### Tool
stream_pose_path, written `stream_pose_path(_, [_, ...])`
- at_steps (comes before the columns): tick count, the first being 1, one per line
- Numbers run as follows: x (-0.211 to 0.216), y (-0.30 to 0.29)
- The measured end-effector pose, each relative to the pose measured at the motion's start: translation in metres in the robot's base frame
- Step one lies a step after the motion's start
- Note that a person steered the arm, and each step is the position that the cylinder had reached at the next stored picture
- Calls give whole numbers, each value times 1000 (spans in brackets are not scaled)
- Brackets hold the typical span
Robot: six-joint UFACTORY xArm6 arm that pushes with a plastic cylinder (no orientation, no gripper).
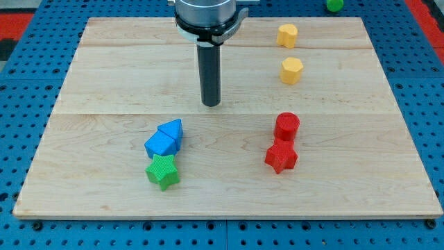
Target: Push the red star into the red circle
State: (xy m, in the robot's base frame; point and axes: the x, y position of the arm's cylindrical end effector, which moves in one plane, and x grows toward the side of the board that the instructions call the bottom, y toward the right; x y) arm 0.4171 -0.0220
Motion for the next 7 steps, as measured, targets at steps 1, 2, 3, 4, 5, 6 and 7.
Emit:
stream_pose_path(1, [0, 1])
stream_pose_path(2, [2, 8])
stream_pose_path(3, [9, 16])
stream_pose_path(4, [73, 16])
stream_pose_path(5, [117, 47])
stream_pose_path(6, [119, 58])
stream_pose_path(7, [140, 63])
